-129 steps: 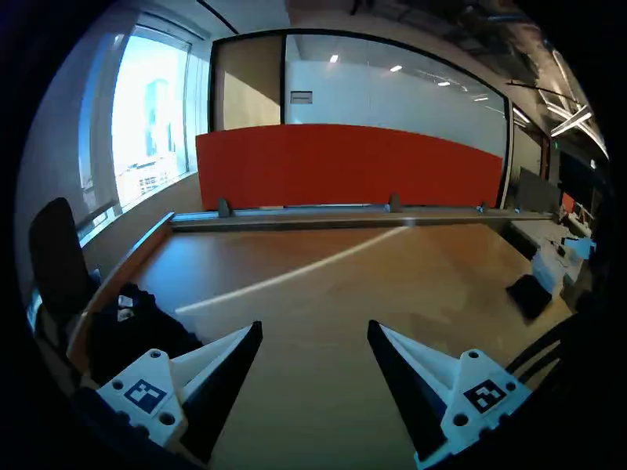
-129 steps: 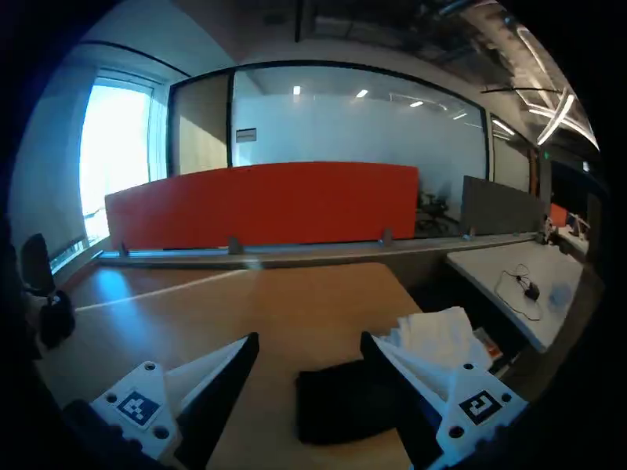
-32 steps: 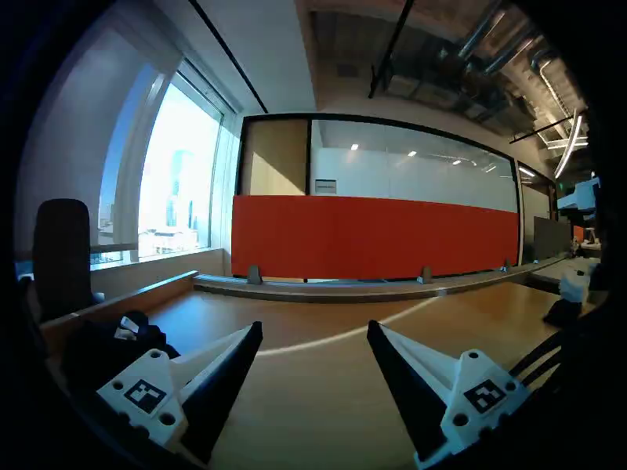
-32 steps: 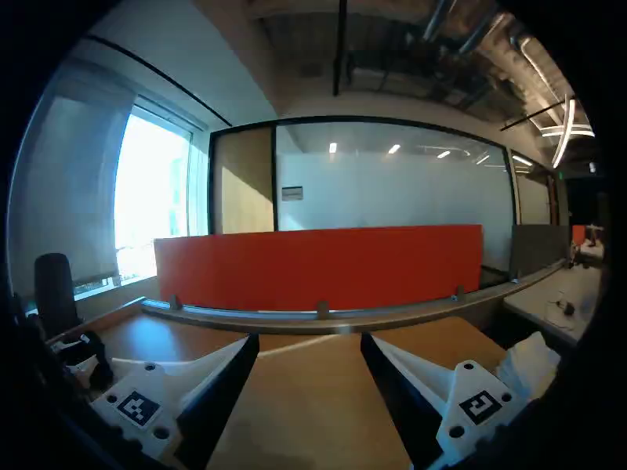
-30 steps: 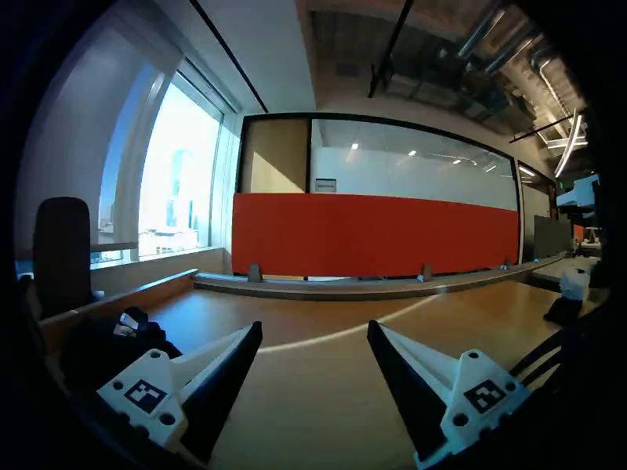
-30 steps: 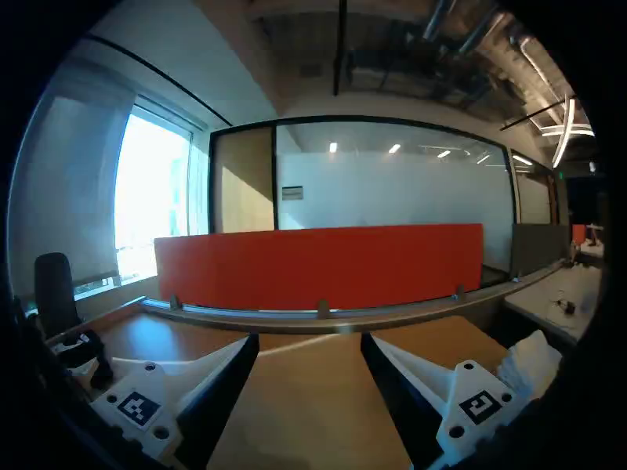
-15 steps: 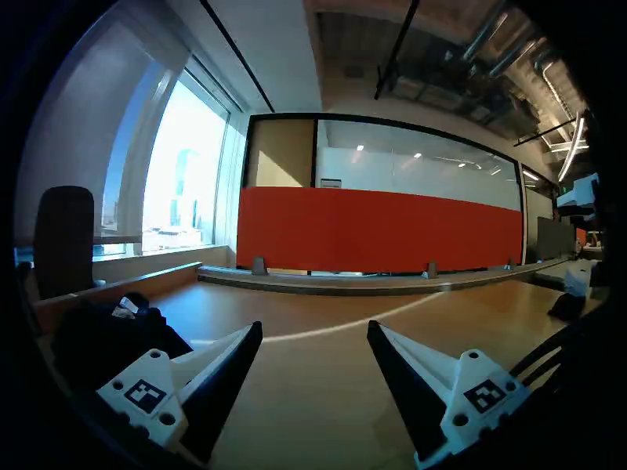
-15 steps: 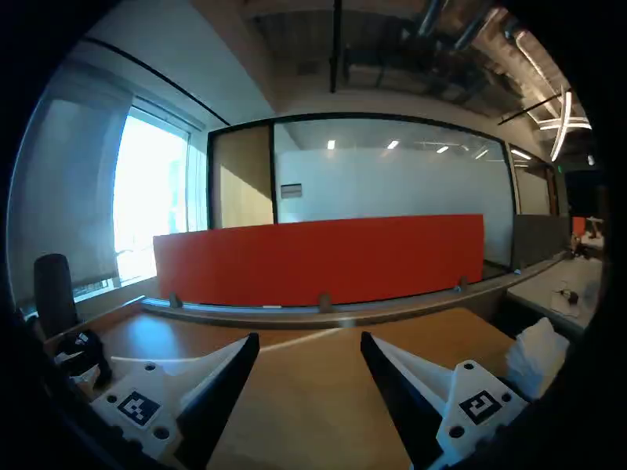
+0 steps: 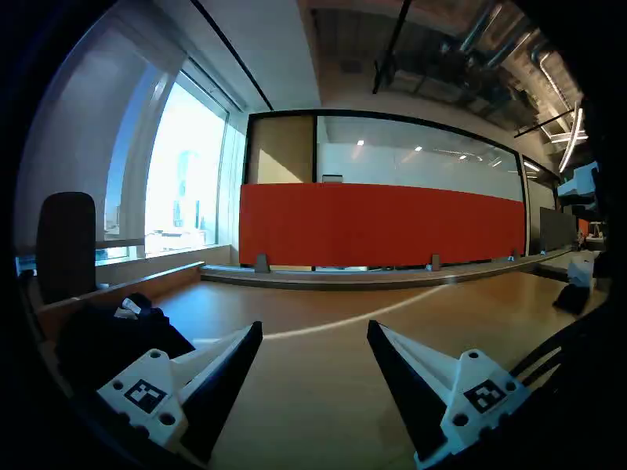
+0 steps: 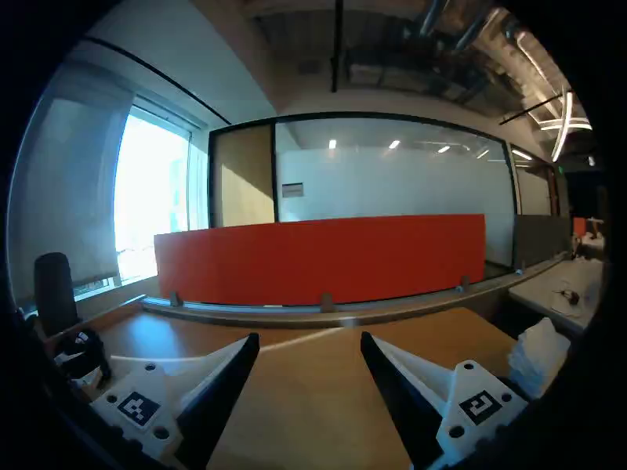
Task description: Fold towel
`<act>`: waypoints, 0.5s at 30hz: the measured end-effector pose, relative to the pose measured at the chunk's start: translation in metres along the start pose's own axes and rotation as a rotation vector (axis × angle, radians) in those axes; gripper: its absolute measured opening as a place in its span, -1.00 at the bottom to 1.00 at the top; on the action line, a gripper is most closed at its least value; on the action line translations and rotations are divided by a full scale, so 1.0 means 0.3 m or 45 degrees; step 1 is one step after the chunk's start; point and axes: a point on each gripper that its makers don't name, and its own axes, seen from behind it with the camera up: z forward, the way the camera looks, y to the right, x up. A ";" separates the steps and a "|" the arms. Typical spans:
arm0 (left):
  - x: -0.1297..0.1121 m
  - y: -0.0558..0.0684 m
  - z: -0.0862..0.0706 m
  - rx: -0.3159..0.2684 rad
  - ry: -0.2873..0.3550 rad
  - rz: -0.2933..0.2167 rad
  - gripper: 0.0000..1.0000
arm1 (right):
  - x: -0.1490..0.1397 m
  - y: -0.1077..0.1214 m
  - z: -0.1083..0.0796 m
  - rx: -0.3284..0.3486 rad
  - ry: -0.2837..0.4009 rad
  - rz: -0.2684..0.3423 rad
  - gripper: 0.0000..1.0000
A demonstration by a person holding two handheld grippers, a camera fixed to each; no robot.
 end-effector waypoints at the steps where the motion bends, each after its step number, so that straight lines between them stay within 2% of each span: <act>1: -0.001 0.003 0.000 0.000 0.000 0.006 1.00 | 0.001 0.002 -0.001 -0.001 0.001 0.001 1.00; 15: -0.009 0.012 0.004 -0.002 0.001 0.022 1.00 | 0.014 0.062 -0.012 -0.018 0.036 -0.034 1.00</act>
